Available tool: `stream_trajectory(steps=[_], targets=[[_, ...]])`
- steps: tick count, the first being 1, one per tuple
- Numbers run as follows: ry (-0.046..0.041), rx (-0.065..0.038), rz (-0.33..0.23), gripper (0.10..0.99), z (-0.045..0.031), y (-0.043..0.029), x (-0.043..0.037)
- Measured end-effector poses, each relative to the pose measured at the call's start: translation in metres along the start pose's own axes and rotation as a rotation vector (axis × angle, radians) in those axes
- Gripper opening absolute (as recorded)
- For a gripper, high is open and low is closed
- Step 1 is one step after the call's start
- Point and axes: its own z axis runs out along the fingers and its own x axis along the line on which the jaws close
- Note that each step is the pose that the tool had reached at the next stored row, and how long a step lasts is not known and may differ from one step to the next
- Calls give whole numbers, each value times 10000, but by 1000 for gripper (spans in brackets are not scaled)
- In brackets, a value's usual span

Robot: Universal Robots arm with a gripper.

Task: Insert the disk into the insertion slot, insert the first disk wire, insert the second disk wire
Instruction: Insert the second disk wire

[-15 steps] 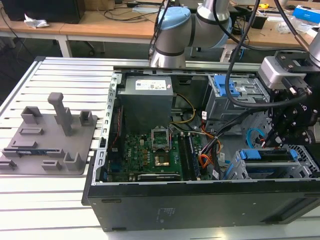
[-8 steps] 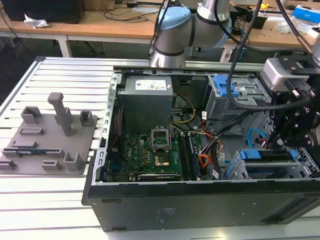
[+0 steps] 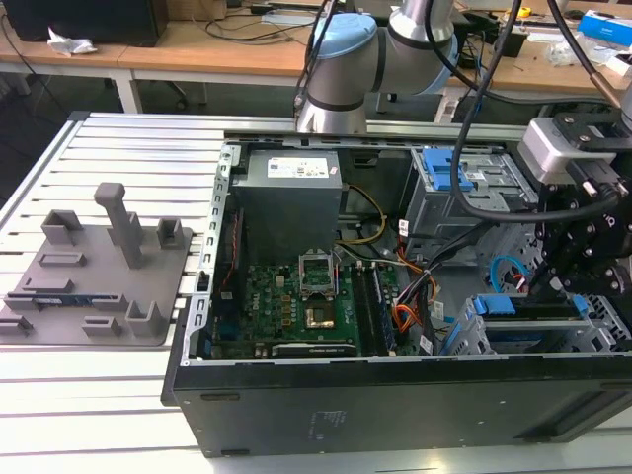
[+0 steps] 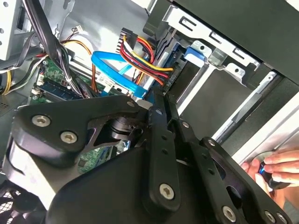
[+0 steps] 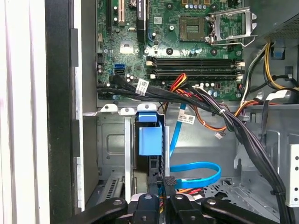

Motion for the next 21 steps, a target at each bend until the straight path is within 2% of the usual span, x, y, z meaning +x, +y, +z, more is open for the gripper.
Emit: stream_trajectory(steps=[13,21], targets=[[0,-14,0,161,34,-12,4],[2,-21,0,161,90,-12,6]])
